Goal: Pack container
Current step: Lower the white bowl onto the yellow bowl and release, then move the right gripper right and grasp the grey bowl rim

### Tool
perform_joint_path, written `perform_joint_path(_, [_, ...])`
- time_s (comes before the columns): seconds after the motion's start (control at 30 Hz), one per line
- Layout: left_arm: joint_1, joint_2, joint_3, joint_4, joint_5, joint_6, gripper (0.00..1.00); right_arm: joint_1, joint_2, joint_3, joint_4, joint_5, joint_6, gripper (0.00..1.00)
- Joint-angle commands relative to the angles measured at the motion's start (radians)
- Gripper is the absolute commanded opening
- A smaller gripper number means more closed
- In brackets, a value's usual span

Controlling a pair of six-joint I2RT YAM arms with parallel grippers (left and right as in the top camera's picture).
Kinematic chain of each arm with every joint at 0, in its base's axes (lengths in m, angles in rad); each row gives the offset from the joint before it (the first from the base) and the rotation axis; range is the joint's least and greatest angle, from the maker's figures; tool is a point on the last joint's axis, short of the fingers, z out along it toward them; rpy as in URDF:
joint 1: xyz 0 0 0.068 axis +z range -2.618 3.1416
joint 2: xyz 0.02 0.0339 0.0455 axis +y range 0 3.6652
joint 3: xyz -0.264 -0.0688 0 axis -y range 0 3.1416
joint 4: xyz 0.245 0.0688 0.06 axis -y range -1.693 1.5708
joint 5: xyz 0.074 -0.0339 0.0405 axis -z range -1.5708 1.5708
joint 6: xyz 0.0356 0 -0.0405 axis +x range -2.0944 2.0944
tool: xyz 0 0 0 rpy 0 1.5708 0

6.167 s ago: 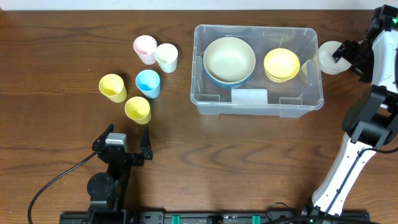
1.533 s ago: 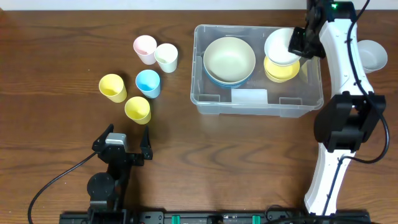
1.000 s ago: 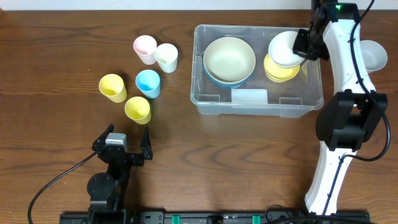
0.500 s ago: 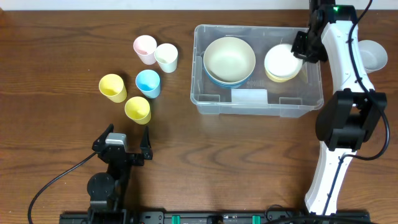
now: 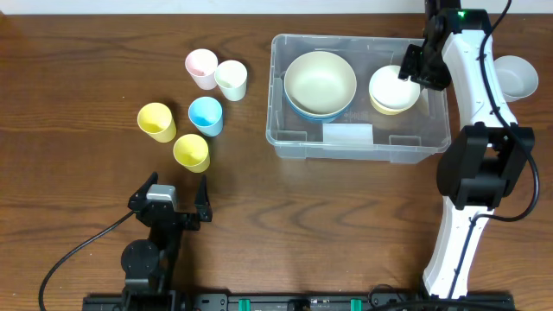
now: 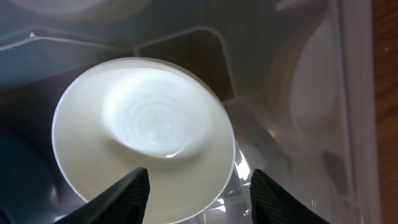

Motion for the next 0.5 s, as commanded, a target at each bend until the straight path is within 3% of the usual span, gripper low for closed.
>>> perform_joint_path(0.0, [0.007, 0.0, -0.015, -0.036, 0.021, 0.013, 0.98, -0.001, -0.035, 0.064, -0.004, -0.027, -0.05, 0.57])
perform_joint_path(0.27, [0.007, 0.0, -0.015, -0.036, 0.022, 0.013, 0.98, -0.016, -0.179, 0.194, -0.005, -0.047, -0.058, 0.79])
perform_joint_path(0.33, [0.007, 0.0, -0.015, -0.036, 0.021, 0.013, 0.98, -0.034, -0.226, 0.201, 0.002, 0.015, -0.043, 0.88])
perform_joint_path(0.47, [0.007, 0.0, -0.015, -0.036, 0.021, 0.013, 0.98, -0.106, -0.264, 0.201, 0.001, 0.2, 0.023, 0.97])
